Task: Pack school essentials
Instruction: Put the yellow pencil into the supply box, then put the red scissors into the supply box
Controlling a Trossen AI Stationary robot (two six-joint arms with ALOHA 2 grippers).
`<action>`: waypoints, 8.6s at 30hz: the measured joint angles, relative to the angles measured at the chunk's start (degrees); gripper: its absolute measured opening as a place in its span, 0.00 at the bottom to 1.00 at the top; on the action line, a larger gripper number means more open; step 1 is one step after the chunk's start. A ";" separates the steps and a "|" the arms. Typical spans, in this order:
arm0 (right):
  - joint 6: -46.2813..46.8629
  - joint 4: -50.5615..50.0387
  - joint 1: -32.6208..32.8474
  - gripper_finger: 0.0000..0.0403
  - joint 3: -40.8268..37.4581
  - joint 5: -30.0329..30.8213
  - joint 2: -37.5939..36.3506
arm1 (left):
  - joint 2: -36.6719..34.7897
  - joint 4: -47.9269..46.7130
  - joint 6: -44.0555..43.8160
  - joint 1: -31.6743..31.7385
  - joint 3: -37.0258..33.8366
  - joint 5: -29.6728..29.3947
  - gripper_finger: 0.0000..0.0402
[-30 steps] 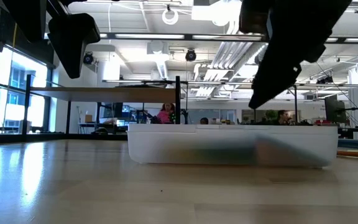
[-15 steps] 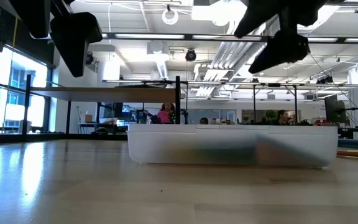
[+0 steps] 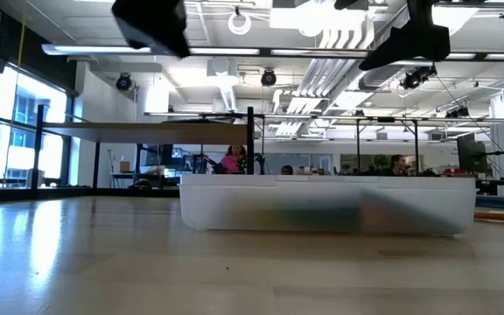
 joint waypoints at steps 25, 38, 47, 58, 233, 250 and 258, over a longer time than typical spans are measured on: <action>10.55 -38.35 4.49 0.90 10.57 -8.94 -0.62 | 0.01 7.63 1.64 0.26 0.00 -0.09 0.98; 24.40 -35.88 12.62 0.90 -0.97 -12.20 -0.58 | 0.01 7.67 0.00 1.16 0.00 -0.48 0.98; 30.84 -32.63 13.22 0.90 -7.07 -15.53 -0.58 | 0.01 7.67 -0.04 1.14 0.00 -0.46 0.98; 34.18 -20.70 13.05 0.89 -17.43 -20.49 0.00 | 0.00 7.67 -0.58 1.16 0.00 -0.46 0.98; -32.71 -22.59 -9.20 0.44 10.90 -25.52 23.65 | 0.01 -14.29 -18.77 3.52 0.00 -4.10 0.98; -21.15 -28.99 -11.32 0.44 15.88 -14.22 13.76 | -6.38 -20.88 -4.09 5.25 0.02 -3.43 0.98; -18.72 -31.17 -15.76 0.44 15.89 -8.28 4.75 | -11.24 -20.21 7.00 9.11 0.02 -3.91 0.98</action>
